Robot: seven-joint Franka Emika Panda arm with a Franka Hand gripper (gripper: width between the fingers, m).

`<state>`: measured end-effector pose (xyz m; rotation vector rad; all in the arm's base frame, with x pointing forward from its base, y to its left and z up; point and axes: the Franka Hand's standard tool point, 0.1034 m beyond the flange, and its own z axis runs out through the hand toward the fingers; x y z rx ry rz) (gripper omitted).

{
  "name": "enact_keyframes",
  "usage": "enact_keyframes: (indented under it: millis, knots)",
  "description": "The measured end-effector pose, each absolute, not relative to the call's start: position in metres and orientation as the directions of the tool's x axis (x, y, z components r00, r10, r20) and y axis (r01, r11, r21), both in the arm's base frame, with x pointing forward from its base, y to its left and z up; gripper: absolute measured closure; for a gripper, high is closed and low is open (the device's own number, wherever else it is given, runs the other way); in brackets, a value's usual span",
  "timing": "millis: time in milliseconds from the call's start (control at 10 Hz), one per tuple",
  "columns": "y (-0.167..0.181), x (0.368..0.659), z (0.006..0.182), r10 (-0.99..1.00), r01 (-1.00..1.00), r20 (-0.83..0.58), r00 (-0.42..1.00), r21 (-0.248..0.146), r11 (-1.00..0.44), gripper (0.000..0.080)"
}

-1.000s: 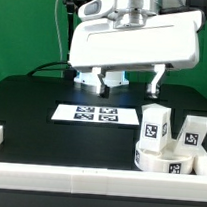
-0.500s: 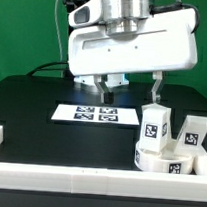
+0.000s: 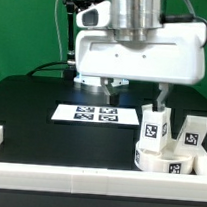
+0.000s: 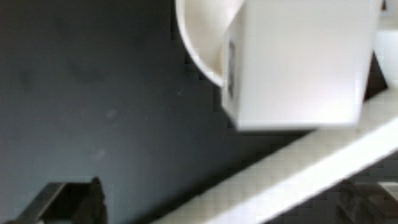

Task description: Assemble stool

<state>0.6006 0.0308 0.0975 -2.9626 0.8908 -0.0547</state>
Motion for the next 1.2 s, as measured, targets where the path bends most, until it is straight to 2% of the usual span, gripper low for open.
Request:
enact_keyframes:
  millis: [200,1100,1200]
  knots:
    - [0.031,0.600,0.092,-0.559,-0.557,0.023,0.829,-0.057,-0.828,0.0151]
    - [0.049,0.603,0.088,-0.516,-0.512,0.057,0.855,-0.072,-0.856,0.0151]
    - [0.050,0.604,0.089,-0.515,-0.511,0.058,0.855,-0.073,-0.857,0.0275]
